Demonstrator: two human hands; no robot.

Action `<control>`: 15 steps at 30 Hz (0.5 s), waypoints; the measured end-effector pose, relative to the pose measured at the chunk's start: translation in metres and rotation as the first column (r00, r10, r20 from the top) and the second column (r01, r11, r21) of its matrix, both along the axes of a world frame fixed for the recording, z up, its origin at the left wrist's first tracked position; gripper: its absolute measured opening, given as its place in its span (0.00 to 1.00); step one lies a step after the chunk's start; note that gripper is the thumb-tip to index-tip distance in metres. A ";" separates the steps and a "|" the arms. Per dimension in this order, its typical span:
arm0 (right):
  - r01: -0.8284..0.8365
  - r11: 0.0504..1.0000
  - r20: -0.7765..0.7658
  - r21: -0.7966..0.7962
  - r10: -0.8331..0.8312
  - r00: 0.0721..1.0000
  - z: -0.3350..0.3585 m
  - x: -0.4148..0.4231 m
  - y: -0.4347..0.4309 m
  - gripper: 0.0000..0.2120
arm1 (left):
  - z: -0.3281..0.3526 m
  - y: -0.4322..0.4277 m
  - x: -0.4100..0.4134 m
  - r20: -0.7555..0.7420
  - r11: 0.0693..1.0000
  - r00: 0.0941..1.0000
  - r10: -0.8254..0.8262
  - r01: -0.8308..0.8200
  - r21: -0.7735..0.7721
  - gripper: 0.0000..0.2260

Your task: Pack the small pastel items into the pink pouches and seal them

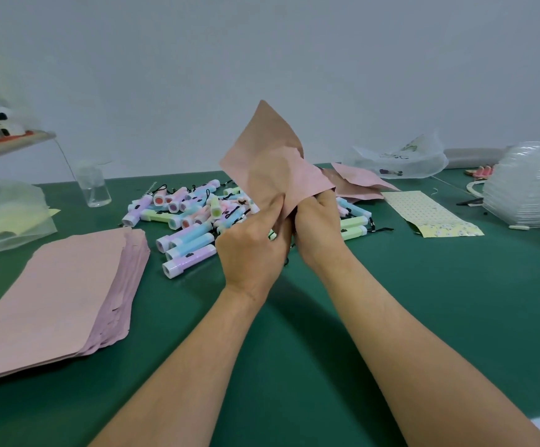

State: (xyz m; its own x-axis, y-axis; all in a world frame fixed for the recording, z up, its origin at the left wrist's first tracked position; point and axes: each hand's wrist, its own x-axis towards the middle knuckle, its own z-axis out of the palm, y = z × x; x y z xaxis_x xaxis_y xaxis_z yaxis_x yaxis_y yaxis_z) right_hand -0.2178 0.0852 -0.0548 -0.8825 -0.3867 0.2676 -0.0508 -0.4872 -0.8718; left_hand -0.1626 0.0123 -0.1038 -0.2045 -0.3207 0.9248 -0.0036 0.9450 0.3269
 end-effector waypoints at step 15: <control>0.025 0.998 0.388 0.061 -0.046 0.920 0.008 -0.007 0.003 0.11 | -0.001 0.011 -0.004 -0.085 0.996 0.996 -0.008 0.001 -0.088 0.11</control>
State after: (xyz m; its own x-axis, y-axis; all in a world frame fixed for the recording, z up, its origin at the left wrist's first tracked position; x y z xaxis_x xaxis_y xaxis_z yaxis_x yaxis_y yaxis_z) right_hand -0.2249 0.0884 -0.0464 -0.9262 -0.3574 -0.1199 0.2813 -0.4436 -0.8509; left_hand -0.1665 0.0231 -0.1052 -0.1254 -0.2371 0.9634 0.0251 0.9700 0.2420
